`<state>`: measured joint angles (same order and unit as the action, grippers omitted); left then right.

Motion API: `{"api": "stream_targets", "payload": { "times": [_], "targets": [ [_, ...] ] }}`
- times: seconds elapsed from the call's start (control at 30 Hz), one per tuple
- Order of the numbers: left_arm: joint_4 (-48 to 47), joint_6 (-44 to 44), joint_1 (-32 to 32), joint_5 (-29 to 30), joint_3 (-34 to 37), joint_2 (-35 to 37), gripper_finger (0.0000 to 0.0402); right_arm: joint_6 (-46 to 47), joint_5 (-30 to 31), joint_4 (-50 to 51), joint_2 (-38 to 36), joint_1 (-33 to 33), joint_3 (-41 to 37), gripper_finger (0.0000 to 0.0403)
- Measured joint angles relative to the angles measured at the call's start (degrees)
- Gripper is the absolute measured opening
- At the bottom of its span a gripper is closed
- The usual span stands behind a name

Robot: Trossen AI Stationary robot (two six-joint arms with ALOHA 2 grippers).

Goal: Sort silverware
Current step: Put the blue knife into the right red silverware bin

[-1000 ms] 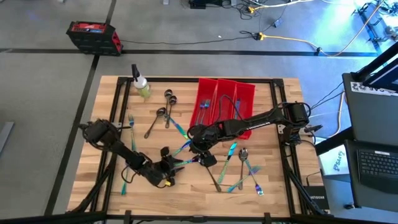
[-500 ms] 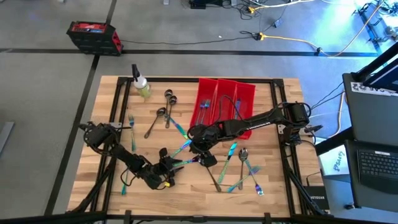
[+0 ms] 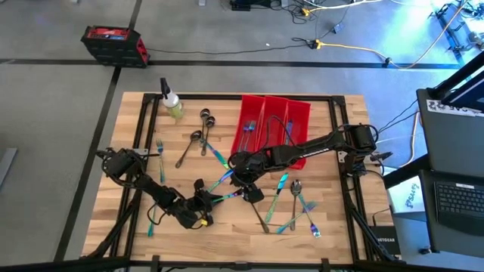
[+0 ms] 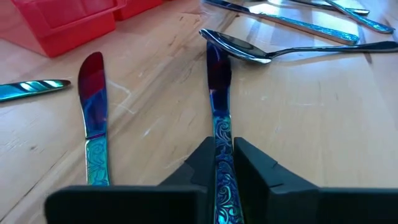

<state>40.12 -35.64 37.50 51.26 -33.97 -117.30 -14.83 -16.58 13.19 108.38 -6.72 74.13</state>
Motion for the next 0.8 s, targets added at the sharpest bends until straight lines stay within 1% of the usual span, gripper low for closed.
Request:
{"api": "stream_targets", "payload": {
  "times": [0.2,0.43,0.63,0.73,0.8],
  "targets": [
    [-0.4,0.8,0.0,1.4,-0.9,0.8,0.0025,0.5,-0.6,0.0,0.0,0.0,0.0,0.0159],
    [-1.8,6.5,-0.2,3.4,-1.0,3.7,0.0027,2.5,-1.1,-0.2,0.0,0.1,0.0,0.0159],
    [-2.6,7.4,-0.5,4.9,-1.1,6.1,0.0023,2.8,-1.2,-0.1,0.0,0.4,0.0,0.0159],
    [-2.8,9.0,-0.5,5.0,-1.1,6.8,0.0022,4.2,-2.0,-0.2,-0.3,0.8,0.0,0.0159],
    [-2.6,9.5,-0.5,5.3,-1.1,7.4,0.0021,6.4,-3.5,-2.1,-1.0,1.4,0.0,0.0158]
  ]
}}
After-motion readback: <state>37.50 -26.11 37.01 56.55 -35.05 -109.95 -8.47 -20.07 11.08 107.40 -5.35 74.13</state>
